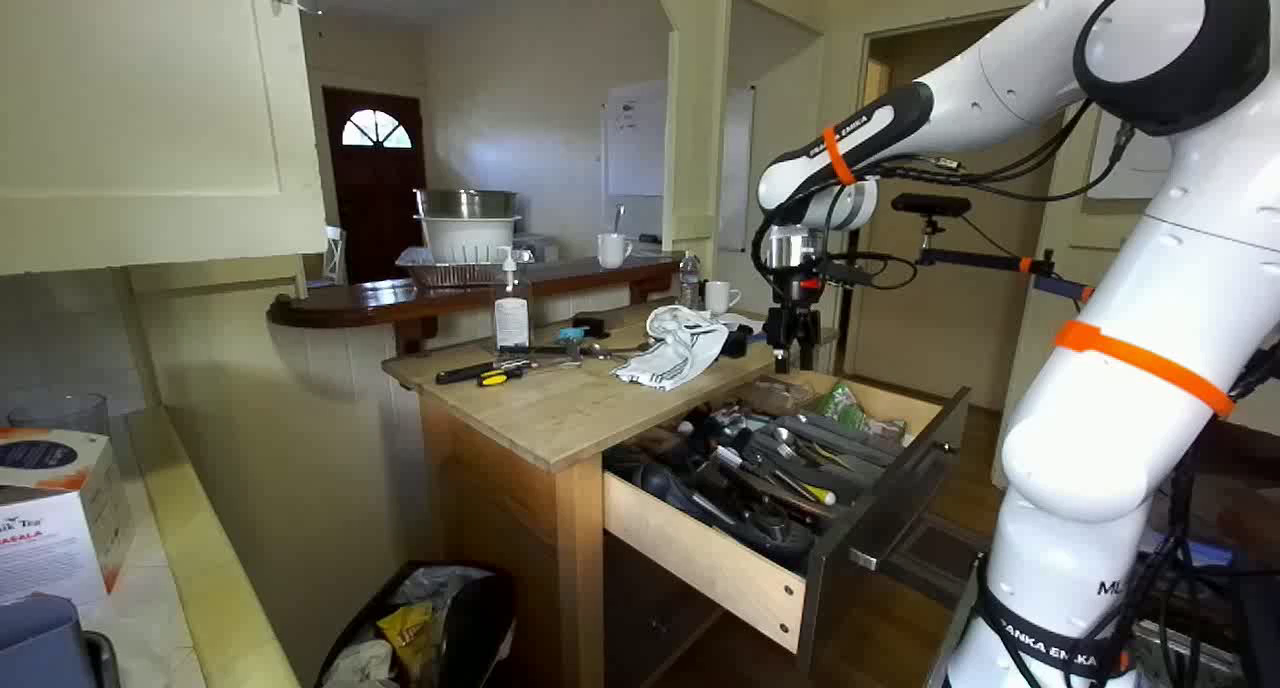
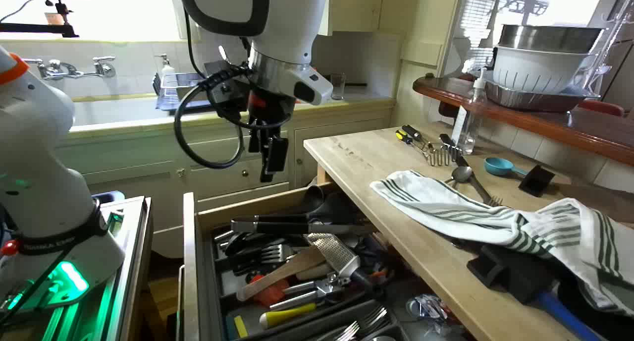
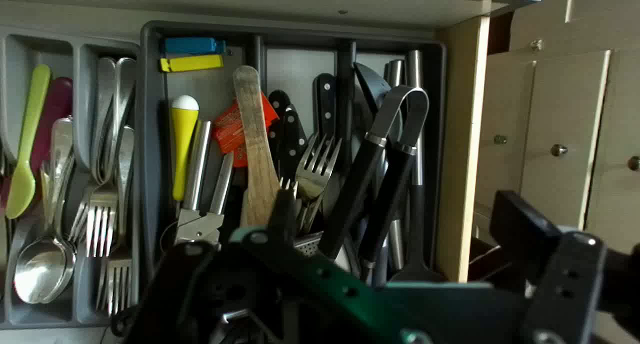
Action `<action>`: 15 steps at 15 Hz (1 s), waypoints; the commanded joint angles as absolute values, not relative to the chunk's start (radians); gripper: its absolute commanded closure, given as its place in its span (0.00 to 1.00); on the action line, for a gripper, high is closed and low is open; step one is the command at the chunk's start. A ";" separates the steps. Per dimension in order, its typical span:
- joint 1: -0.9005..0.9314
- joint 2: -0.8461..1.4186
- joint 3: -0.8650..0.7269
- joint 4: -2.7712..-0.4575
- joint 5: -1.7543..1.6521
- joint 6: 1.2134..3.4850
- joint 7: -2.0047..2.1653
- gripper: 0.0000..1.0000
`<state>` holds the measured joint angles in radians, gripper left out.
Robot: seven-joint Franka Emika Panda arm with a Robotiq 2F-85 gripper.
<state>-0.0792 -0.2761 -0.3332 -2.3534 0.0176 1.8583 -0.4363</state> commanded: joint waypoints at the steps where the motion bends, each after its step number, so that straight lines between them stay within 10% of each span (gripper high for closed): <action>1: -0.109 -0.273 -0.305 -2.352 0.025 1.857 -0.443 0.00; 15: -0.084 -0.027 -0.290 -2.138 0.614 2.184 -0.468 0.00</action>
<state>-0.0762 -0.1540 -0.3024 -2.2214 0.4627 2.0701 -0.4400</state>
